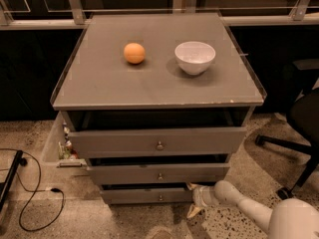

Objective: Open bottom drawer

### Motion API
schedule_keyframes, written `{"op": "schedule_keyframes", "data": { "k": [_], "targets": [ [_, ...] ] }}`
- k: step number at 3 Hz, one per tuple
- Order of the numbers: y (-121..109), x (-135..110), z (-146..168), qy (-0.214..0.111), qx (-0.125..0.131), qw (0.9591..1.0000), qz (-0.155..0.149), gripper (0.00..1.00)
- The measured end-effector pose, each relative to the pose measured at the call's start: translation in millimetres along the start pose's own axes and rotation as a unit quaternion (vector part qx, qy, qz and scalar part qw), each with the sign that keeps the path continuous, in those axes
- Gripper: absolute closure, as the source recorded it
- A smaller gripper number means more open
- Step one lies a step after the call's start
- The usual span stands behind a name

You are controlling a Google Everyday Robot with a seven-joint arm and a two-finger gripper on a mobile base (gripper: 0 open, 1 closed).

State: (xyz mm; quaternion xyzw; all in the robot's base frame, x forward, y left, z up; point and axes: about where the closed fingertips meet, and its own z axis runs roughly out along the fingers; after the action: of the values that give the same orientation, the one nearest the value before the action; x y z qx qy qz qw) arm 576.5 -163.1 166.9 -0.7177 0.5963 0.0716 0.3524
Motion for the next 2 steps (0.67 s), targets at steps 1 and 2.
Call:
{"op": "schedule_keyframes", "data": {
  "k": [1,2],
  "targets": [
    [6.3,10.4,5.0,0.012,-0.009,0.9995,0.026,0.00],
    [8.3,17.9,8.4,0.023,-0.012,0.9988,0.041,0.00]
  ]
}}
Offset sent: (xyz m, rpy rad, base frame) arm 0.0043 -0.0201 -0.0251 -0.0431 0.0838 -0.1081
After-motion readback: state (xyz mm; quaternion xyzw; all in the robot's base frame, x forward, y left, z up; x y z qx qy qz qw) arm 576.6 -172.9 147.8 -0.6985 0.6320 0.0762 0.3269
